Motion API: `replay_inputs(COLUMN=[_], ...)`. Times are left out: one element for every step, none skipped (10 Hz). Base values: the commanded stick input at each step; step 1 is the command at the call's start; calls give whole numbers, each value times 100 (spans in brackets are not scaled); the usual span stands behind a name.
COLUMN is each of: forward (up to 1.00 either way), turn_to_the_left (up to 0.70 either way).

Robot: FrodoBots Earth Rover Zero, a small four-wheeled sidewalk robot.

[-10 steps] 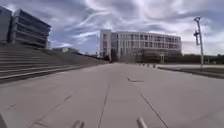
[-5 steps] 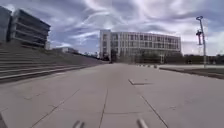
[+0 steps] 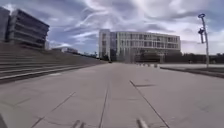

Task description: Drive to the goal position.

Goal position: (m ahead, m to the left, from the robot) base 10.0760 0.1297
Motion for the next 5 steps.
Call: replay_inputs(forward=[70, 70, 70, 70, 70], turn_to_the_left=[0, 0, 0, 0, 0])
